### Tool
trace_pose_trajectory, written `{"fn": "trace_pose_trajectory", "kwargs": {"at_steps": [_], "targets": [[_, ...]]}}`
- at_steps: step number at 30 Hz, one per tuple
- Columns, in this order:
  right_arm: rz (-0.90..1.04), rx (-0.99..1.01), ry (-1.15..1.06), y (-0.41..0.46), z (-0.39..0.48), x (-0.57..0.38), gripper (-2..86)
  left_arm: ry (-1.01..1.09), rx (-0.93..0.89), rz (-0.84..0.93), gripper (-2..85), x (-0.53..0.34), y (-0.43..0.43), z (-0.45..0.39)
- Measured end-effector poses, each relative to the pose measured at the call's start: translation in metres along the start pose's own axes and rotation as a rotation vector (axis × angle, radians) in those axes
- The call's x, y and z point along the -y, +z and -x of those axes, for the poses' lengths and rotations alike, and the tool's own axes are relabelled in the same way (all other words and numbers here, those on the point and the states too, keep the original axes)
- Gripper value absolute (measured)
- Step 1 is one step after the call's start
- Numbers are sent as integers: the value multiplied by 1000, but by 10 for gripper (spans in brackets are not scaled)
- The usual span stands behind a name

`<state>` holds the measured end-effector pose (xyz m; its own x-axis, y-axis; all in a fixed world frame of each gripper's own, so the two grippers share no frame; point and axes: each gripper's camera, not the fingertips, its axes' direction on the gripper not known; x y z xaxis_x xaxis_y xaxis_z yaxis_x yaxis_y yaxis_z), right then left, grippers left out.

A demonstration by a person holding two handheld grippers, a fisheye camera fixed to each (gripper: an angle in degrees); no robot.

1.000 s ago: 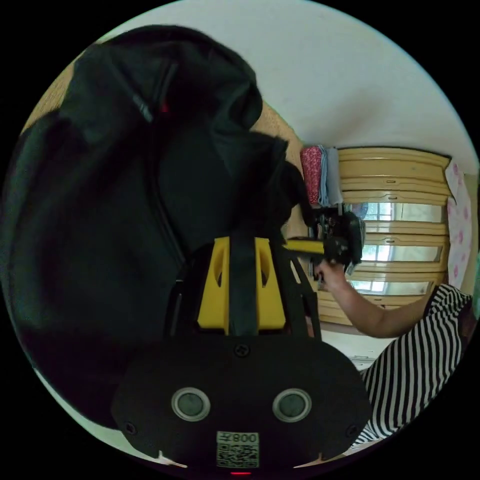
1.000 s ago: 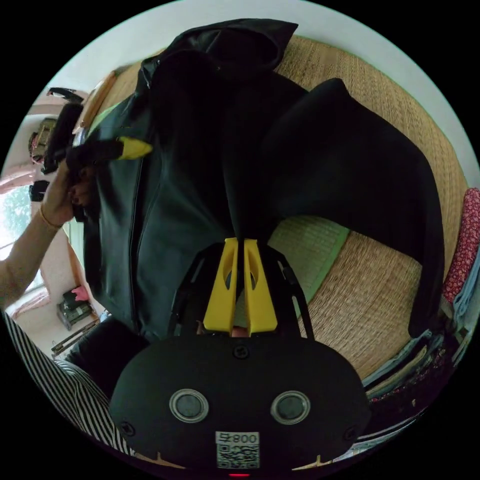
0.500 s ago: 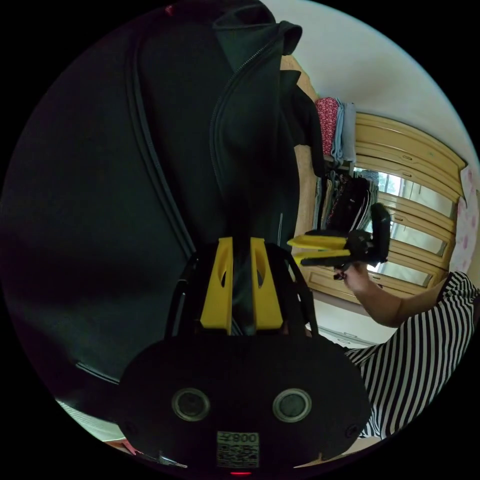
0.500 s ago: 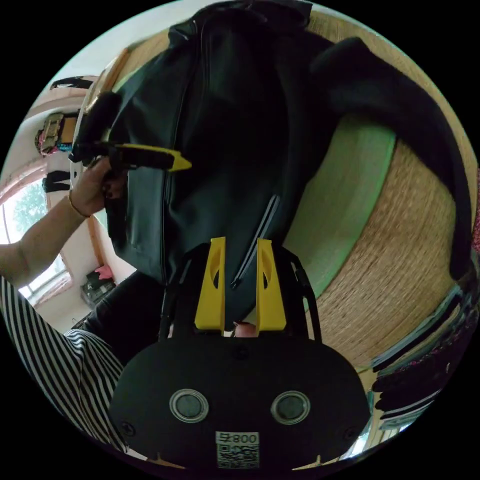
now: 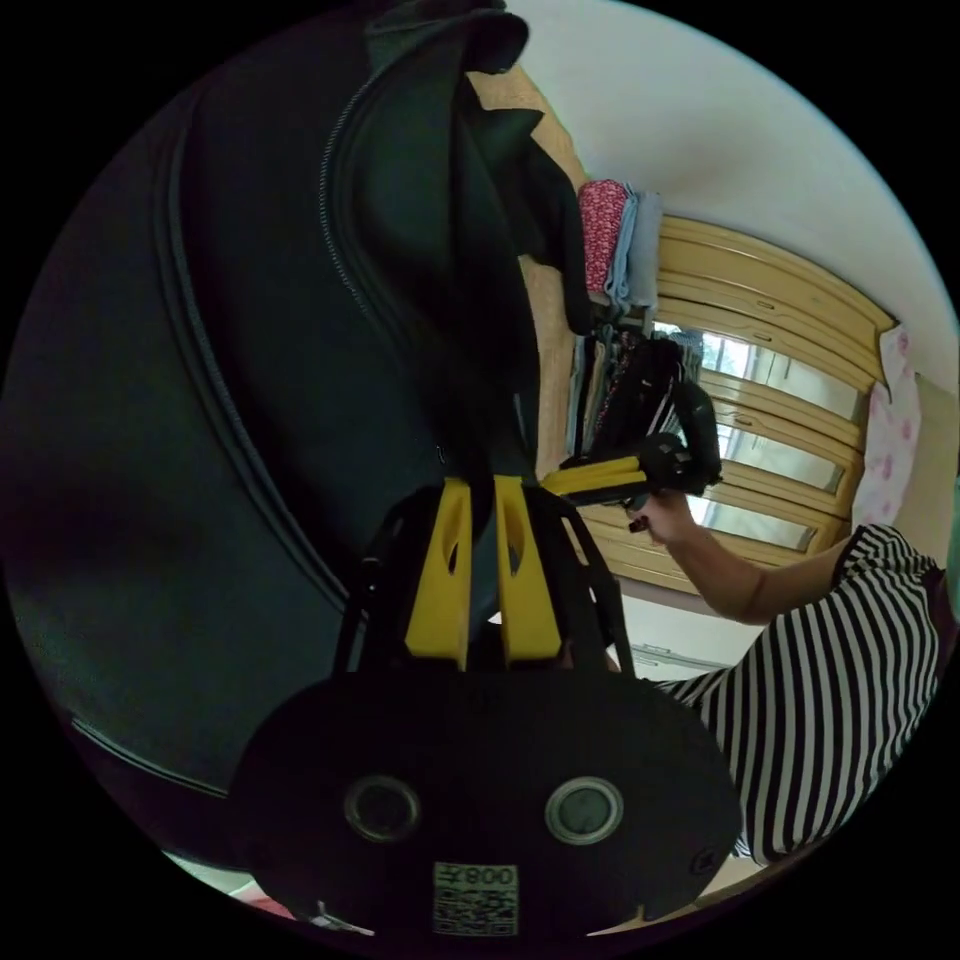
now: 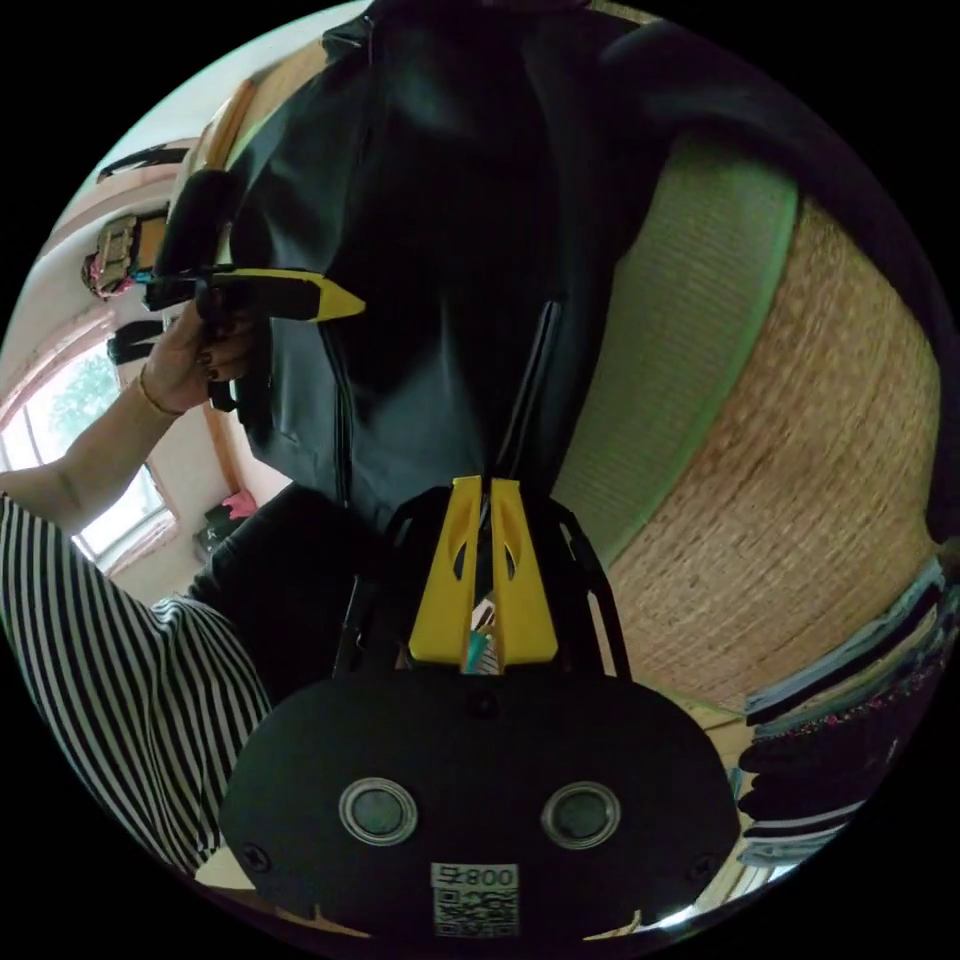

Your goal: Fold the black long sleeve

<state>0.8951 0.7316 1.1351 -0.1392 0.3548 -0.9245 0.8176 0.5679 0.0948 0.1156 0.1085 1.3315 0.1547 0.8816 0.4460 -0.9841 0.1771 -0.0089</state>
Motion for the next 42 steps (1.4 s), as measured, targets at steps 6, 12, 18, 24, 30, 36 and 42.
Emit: {"fn": "trace_pose_trajectory", "kwargs": {"at_steps": [6, 12, 18, 24, 30, 36, 42], "targets": [[35, -2, 96, -3, -37, -7, 31, -49, 208, -2, 64, -39, 15, 16], [18, -19, 109, -5, -30, 8, 42, -116, 548, 19, 100, -87, 38, 24], [-265, 10, 114, -65, -3, 17, 56, -80, 712, 60, 63, -99, 74, 31], [-517, 126, -193, -110, 54, 123, 101, -68, 716, 48, 21, -115, 91, 51], [-556, 94, -326, -138, 104, 243, 108, -52, 683, 50, 7, -129, 105, 71], [-496, 99, -341, -153, 127, 289, 46, -38, 652, 71, 2, -140, 115, 92], [-552, 47, -379, -185, 124, 252, 30, -1, 615, 67, 1, -155, 118, 103]]}}
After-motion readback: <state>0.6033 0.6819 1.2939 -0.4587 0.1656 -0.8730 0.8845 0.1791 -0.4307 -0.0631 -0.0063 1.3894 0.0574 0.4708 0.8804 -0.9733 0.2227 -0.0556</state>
